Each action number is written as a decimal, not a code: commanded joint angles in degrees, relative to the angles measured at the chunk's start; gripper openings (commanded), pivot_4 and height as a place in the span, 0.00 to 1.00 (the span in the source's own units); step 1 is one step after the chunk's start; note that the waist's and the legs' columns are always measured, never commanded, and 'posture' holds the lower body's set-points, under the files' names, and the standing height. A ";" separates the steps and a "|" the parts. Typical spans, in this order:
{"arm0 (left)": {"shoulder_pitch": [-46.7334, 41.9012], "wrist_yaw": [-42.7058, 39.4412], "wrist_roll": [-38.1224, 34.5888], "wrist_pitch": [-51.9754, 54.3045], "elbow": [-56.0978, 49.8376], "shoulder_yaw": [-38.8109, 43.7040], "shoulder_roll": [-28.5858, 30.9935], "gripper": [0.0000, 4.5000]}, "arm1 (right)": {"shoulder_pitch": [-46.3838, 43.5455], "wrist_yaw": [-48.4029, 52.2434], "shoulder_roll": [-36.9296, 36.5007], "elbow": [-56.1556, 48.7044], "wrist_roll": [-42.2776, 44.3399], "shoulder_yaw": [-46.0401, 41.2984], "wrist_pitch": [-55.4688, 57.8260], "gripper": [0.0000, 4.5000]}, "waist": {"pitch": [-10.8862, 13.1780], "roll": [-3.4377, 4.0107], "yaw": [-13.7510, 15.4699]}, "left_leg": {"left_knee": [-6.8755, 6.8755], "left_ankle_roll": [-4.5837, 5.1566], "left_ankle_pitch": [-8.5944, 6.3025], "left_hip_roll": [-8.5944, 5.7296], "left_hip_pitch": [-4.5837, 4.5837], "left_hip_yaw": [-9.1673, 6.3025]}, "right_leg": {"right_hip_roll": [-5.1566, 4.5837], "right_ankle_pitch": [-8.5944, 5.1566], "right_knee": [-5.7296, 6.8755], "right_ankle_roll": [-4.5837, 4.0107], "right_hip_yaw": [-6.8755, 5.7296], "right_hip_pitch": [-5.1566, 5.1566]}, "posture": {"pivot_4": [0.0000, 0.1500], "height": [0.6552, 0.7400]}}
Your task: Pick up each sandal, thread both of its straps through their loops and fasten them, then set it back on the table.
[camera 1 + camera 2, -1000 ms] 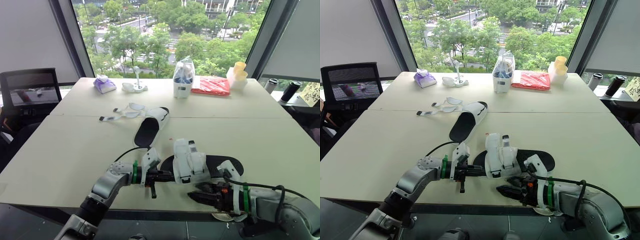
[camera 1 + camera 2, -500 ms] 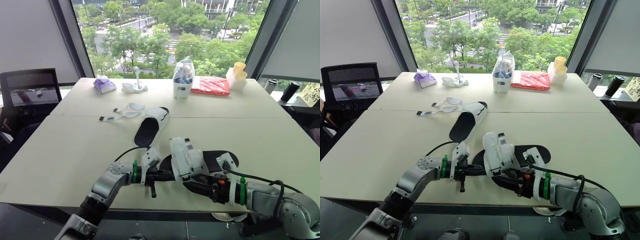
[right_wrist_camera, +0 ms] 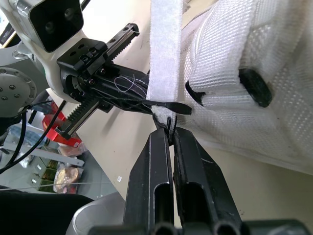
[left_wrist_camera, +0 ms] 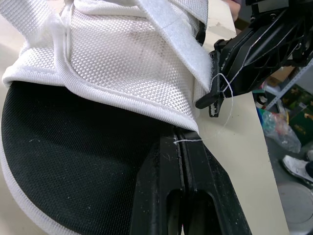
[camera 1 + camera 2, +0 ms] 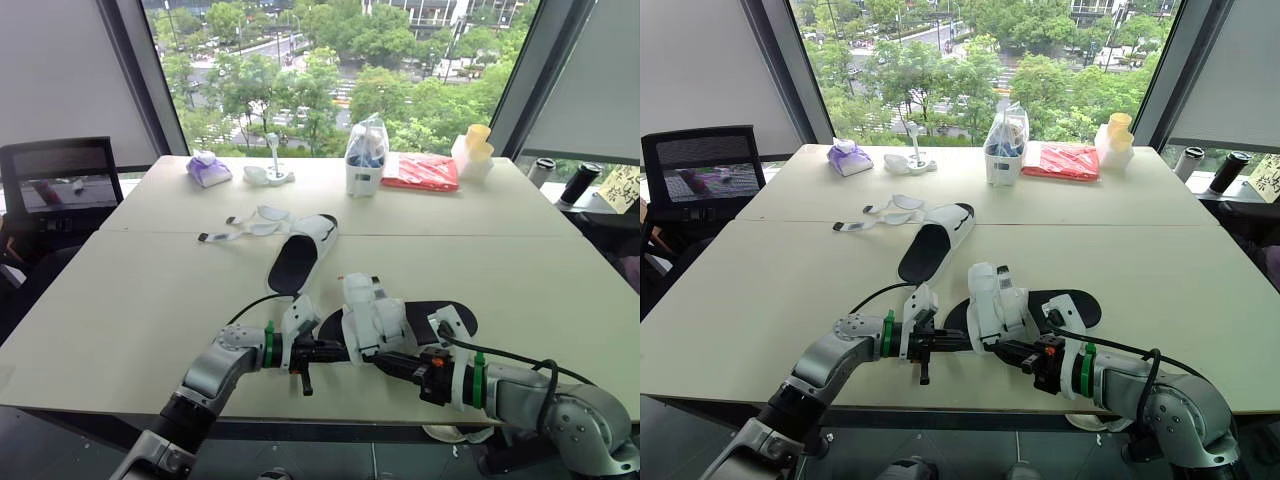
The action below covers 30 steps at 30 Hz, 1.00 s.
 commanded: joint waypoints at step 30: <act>0.67 0.92 3.34 -2.19 4.67 -1.97 0.86 0.00 | -9.31 3.83 -11.26 0.60 32.14 -2.34 -0.39 0.01 | 0.11 -0.13 0.13 | 0.06 -0.01 -0.02 -0.02 -0.20 0.04 | -0.07 0.04 -0.15 -0.09 -0.01 -0.08 | 1.00 1.00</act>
